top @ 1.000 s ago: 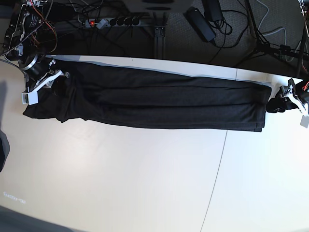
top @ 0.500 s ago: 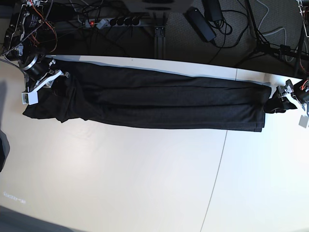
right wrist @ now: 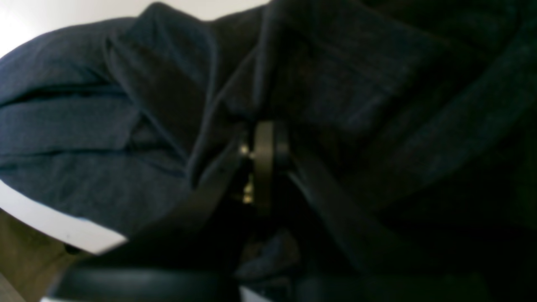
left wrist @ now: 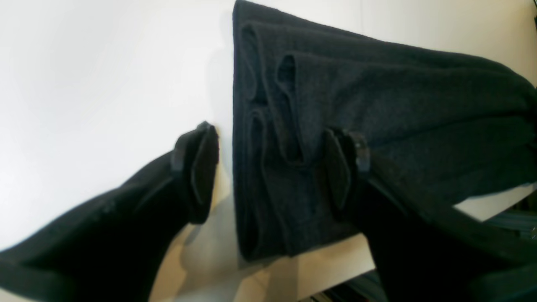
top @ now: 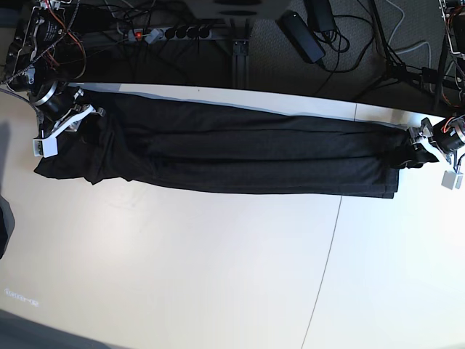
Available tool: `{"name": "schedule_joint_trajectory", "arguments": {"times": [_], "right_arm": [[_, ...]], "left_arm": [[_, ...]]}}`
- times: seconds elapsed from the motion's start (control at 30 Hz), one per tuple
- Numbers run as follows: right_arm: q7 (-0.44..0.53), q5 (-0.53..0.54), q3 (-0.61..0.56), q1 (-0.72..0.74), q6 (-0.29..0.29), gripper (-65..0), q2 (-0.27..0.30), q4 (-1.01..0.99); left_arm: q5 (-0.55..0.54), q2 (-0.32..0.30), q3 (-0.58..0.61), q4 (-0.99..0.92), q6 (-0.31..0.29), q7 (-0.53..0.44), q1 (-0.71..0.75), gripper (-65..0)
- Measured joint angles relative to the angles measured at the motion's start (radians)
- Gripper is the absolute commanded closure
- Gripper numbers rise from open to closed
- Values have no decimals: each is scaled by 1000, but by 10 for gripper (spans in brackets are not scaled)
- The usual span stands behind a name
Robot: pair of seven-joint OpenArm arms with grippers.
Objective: Fold the T-shirt properly
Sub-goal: 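Hold both strip ends and pull them apart to tension the strip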
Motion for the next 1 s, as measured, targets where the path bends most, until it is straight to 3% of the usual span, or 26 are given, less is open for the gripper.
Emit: {"name": "schedule_joint_trajectory", "arguments": {"times": [0.3,0.57,0.7,0.93,1.0], "right_arm": [[0,0,0,0,0,0,0,0],[-3,0,0,0,0,0,0,0],[-4,0,0,0,0,0,0,0],[-5,17,0,0,0,0,0,0],[-4,24,0,0,0,0,0,0]], "left_arm": [[36,6,14,0,1,-31,-1,-424],[20,0,174,11,-1,-103,-14,-424],[65,19,174,11,8,-156,-14,-424],[90,44,170,13,15,-168,-20,-420],[92,44,171,13,15,-168,-22,-382]]}}
